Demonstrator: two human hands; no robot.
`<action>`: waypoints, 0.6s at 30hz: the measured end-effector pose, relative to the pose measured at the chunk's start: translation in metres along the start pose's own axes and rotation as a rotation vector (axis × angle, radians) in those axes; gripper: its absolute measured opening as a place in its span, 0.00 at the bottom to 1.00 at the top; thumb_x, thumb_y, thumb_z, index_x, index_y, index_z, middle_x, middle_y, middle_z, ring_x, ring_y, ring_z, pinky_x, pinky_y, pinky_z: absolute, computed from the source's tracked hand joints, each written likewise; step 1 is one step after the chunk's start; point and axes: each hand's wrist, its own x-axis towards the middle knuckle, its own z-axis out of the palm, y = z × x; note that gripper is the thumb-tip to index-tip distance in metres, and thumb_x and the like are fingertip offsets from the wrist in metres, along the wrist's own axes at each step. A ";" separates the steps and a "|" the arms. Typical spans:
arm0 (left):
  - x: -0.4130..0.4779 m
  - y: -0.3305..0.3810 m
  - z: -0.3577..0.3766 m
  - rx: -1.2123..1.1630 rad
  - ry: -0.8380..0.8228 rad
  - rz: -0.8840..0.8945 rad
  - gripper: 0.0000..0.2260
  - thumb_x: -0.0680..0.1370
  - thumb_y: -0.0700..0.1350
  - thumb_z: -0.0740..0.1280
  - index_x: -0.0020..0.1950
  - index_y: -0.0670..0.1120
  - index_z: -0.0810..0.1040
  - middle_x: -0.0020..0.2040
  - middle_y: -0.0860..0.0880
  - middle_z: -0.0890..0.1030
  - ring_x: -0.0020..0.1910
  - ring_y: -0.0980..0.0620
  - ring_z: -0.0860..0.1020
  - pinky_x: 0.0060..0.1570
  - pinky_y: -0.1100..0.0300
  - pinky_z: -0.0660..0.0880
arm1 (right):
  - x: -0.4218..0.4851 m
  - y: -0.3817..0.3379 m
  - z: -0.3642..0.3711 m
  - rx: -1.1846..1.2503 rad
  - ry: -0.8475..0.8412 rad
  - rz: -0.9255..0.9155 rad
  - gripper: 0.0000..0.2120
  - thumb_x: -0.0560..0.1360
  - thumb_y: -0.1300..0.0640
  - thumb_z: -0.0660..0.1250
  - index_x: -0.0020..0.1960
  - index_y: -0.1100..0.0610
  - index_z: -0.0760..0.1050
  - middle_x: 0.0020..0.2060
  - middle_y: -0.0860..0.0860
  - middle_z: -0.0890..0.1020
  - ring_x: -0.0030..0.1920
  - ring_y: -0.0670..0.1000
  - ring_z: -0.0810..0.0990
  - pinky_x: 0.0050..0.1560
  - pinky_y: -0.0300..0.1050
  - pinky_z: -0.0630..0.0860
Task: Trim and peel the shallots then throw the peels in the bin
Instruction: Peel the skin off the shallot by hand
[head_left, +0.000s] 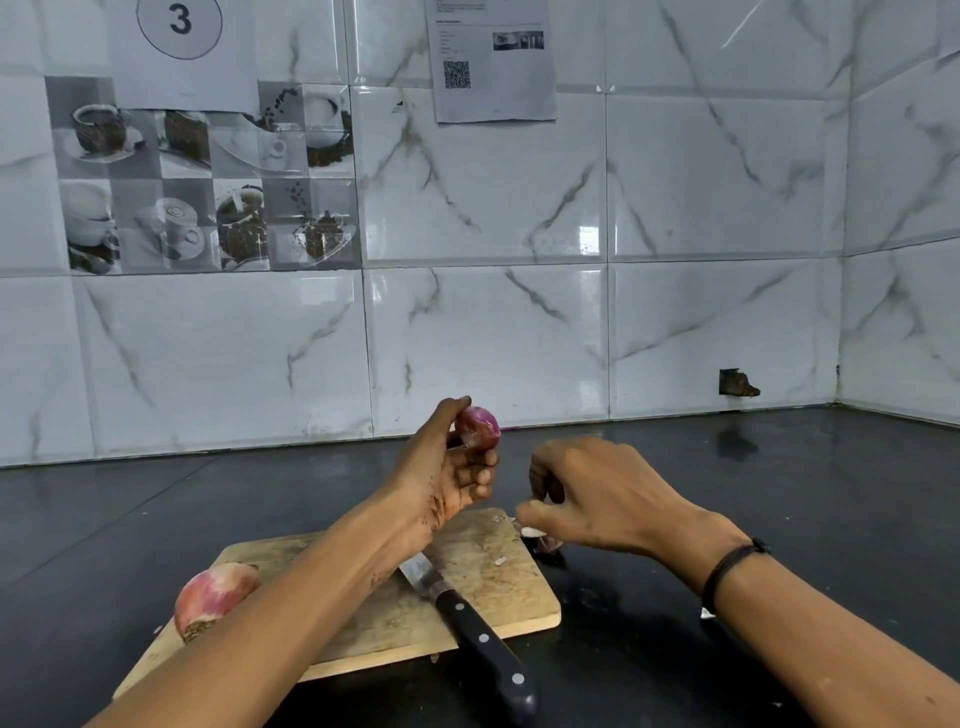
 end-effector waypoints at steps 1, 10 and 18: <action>-0.001 0.000 0.001 0.015 -0.013 -0.003 0.18 0.80 0.55 0.63 0.44 0.40 0.75 0.32 0.44 0.77 0.25 0.51 0.71 0.24 0.63 0.70 | 0.000 0.000 0.000 0.041 0.041 0.019 0.13 0.74 0.40 0.66 0.44 0.50 0.75 0.39 0.45 0.79 0.40 0.46 0.77 0.38 0.45 0.72; -0.004 -0.007 0.005 0.014 -0.021 -0.059 0.20 0.84 0.54 0.58 0.50 0.37 0.76 0.34 0.41 0.80 0.25 0.51 0.74 0.26 0.60 0.74 | 0.001 0.005 -0.001 0.260 0.195 0.021 0.10 0.74 0.40 0.64 0.51 0.44 0.73 0.44 0.39 0.79 0.38 0.43 0.78 0.38 0.45 0.75; -0.003 -0.010 0.011 -0.022 -0.055 -0.078 0.21 0.84 0.57 0.57 0.53 0.38 0.75 0.29 0.46 0.69 0.21 0.52 0.69 0.24 0.62 0.72 | 0.002 -0.002 -0.002 0.348 0.336 -0.091 0.14 0.74 0.38 0.71 0.53 0.44 0.76 0.46 0.38 0.80 0.39 0.45 0.79 0.40 0.48 0.79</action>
